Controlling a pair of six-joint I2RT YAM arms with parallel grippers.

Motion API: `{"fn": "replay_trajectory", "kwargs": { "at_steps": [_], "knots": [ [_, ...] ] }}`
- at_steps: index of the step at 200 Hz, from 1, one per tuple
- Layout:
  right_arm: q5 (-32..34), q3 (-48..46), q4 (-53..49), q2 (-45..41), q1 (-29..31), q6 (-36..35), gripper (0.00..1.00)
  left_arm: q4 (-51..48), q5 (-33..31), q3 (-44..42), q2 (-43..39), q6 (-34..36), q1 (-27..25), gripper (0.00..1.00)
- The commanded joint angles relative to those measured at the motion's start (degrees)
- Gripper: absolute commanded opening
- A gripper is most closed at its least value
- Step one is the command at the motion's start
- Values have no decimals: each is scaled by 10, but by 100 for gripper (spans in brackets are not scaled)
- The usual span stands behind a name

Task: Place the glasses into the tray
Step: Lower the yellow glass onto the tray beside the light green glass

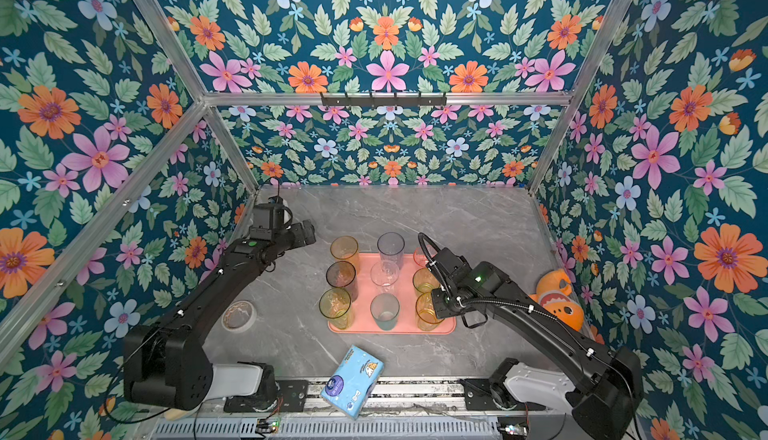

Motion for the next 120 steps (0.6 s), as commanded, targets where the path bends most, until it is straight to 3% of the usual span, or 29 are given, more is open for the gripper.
{"fn": "replay_trajectory", "kwargs": {
  "at_steps": [1,120],
  "knots": [
    [30,-7,26,7,9,19,0,9,4,-3,-4,-3,1,99],
    [41,-61,108,42,14,17,0,9,1,-6,-5,-3,1,98]
  ]
}}
